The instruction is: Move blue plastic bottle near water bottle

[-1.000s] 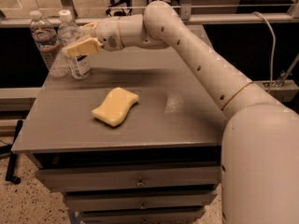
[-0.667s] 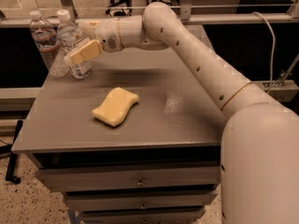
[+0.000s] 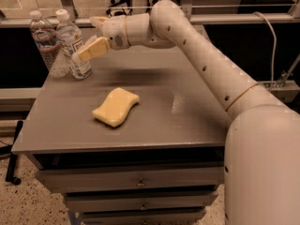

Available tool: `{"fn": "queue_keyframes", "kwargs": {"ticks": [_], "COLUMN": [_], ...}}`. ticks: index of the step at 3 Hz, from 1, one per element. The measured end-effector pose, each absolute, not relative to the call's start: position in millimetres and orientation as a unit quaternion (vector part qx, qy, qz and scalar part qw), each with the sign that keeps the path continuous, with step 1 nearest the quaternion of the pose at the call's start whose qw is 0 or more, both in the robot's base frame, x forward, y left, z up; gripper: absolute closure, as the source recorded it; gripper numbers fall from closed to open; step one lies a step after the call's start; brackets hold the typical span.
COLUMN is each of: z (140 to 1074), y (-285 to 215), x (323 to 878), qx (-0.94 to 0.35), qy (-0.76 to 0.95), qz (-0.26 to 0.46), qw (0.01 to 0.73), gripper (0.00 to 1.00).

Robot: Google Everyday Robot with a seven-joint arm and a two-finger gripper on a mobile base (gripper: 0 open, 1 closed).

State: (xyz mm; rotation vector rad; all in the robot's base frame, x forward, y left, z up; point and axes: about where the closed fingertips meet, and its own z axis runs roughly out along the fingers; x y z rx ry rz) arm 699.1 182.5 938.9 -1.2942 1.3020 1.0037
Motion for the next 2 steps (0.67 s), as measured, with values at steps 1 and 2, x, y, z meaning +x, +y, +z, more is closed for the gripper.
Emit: {"fn": "queue_keyframes", "kwargs": {"ticks": [1,2], "z": [966,1001], "y": [123,55], "x": [722,737], "qx": [-0.519,-0.485], "qy": [0.548,0.557], "qz": [0.381,0.342], "qw": [0.534,0.58], "gripper": [0.0,0.0]}}
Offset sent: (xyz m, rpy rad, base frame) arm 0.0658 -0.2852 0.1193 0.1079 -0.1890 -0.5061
